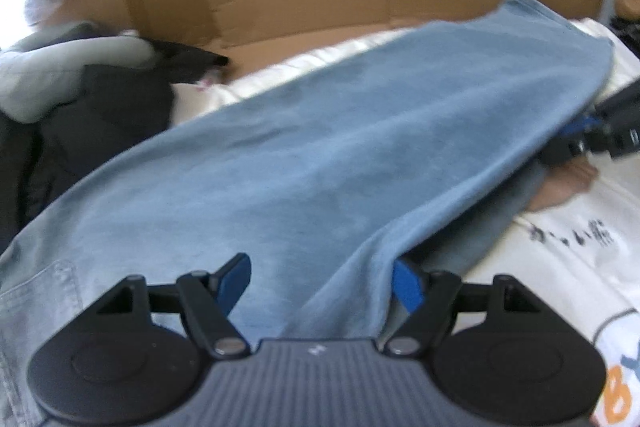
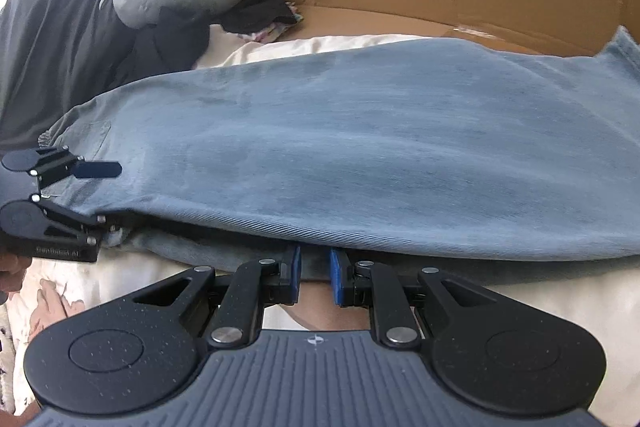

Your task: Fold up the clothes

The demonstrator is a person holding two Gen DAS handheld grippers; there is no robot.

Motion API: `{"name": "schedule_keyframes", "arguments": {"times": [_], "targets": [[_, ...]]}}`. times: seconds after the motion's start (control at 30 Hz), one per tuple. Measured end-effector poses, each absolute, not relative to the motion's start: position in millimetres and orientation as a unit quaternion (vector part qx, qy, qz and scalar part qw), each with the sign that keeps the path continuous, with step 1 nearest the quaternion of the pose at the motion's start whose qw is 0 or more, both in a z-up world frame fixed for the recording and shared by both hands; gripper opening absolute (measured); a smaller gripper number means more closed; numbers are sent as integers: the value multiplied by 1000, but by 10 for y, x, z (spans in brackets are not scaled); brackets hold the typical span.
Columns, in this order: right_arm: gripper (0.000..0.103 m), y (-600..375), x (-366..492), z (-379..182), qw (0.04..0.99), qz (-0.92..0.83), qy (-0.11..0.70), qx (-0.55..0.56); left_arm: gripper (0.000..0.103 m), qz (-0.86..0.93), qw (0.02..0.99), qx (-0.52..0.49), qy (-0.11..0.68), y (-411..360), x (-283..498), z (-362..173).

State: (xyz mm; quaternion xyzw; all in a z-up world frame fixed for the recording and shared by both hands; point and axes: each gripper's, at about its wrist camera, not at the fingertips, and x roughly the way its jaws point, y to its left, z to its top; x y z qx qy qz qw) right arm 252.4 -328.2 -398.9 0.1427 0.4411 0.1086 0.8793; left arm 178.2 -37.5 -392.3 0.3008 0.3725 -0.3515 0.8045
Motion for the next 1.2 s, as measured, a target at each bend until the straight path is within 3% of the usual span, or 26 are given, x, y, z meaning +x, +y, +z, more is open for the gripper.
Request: {"name": "schedule_keyframes", "arguments": {"times": [0.47,0.73,1.2], "targets": [[16,-2404,2834,-4016,857,200,469,73,84,-272,817,328,387,254,1658,-3973],[16,-1979,2970,-3976,849,244,466,44,84,-222,844,287,394,647,1611,-3957],[16,-1510,3165,-3869,844,292,444,77,83,-197,858,249,403,787,1525,-4073]]}}
